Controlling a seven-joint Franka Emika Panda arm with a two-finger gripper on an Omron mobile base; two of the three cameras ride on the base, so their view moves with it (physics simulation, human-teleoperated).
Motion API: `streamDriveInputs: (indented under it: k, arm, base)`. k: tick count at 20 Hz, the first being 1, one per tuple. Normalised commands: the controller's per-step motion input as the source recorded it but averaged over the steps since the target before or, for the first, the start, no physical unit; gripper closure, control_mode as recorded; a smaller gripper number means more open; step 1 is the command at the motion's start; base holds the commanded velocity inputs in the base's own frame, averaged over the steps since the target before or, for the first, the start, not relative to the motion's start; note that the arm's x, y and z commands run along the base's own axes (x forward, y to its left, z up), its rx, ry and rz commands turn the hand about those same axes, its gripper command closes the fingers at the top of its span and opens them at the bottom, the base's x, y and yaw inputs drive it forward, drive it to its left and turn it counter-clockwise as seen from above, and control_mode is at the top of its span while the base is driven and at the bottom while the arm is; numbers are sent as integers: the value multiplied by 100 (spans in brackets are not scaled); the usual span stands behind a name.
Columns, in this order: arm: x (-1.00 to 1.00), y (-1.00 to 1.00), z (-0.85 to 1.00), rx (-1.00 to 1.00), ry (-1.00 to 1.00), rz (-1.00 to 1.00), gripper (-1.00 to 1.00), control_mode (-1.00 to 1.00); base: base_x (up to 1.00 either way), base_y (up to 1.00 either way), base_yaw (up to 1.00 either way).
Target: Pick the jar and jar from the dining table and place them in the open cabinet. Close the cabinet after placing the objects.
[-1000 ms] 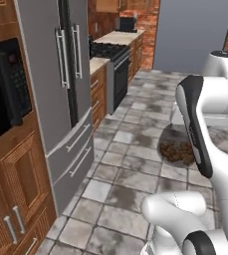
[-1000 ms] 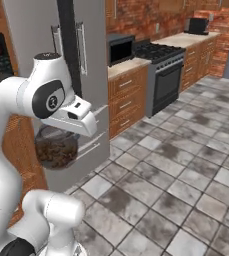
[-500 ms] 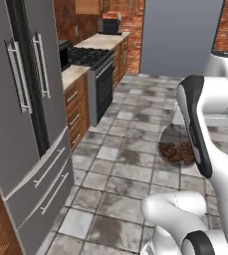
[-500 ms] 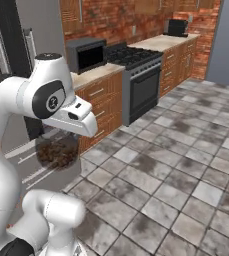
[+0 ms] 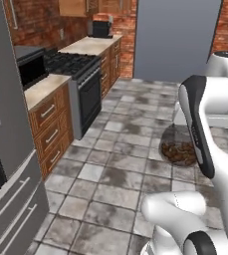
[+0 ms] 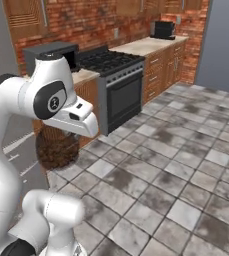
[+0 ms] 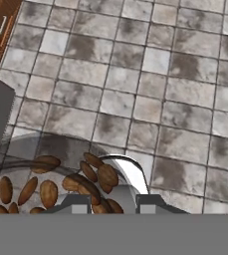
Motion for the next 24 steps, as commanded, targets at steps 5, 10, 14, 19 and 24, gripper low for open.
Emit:
streamDriveInputs:
  k: [5,10,14,19,24]
  arm:
    - [0,0,0,0,0,0,100,100]
    - [0,0,0,0,0,0,100,100]
    - [0,0,0,0,0,0,100,100]
    - [0,0,0,0,0,0,100,100]
    - [0,0,0,0,0,0,100,100]
  base:
    - [100,-75,0]
    - [100,-70,0]
    - [98,-79,0]
    - [100,-73,0]
    - [92,-66,0]
